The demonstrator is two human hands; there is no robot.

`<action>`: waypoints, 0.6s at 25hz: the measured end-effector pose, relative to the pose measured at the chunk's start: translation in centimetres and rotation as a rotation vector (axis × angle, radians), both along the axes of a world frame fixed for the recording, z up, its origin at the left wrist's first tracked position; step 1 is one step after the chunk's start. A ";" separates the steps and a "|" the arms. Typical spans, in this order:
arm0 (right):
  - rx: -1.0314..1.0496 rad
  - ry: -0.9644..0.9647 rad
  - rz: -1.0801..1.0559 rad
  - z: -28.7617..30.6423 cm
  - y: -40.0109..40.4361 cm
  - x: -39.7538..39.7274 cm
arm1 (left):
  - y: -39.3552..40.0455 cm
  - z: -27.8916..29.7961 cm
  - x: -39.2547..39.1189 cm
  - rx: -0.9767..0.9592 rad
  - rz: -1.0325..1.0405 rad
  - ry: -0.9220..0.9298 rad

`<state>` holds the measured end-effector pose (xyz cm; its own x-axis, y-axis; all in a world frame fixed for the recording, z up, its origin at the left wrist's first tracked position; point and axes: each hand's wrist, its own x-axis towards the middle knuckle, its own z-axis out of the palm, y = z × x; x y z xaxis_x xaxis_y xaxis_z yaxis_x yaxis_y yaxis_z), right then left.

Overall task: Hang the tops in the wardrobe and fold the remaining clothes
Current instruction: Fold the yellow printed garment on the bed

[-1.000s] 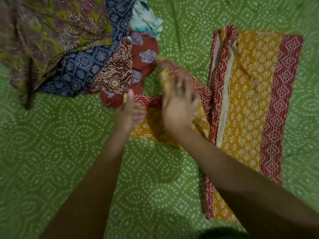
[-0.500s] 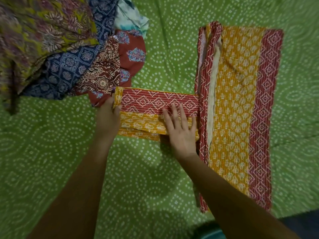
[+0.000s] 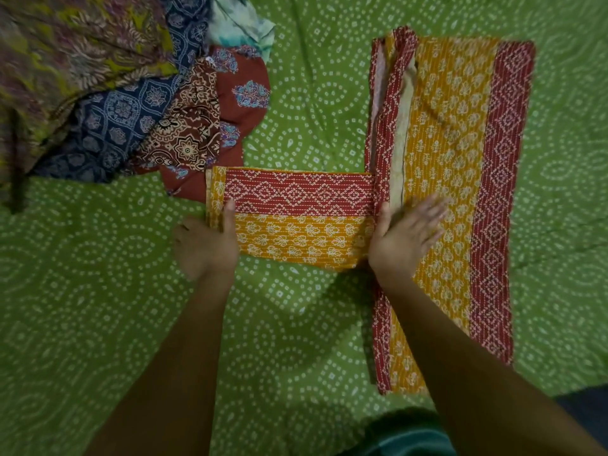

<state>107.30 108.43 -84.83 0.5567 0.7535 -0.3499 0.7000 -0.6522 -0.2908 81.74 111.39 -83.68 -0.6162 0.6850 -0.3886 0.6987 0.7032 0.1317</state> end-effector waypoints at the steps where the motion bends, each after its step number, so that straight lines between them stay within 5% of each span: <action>1: -0.065 0.010 -0.032 -0.4 0.3 -0.4 | -0.5 -0.1 0.0 -0.047 -0.001 0.005; 3: -0.145 -0.002 0.045 -1.2 1.1 -1.7 | -0.3 0.2 0.0 -0.016 0.055 -0.060; 6: 0.028 0.036 0.160 -0.3 2.4 -2.8 | 0.8 1.7 0.5 0.336 0.205 -0.412; 8: 0.189 0.273 0.126 2.1 2.9 -1.4 | 1.7 4.0 2.7 0.607 0.138 -0.566; 10: 0.254 0.736 -0.083 5.3 2.0 1.3 | 2.1 6.1 7.6 0.724 -0.025 -0.676; 12: 0.220 1.228 -0.320 8.2 0.5 5.7 | 1.2 8.2 14.7 0.660 -0.225 -0.874; 15: 0.250 1.580 -0.539 11.4 -1.5 12.9 | -1.7 11.6 24.9 0.274 -0.684 -1.183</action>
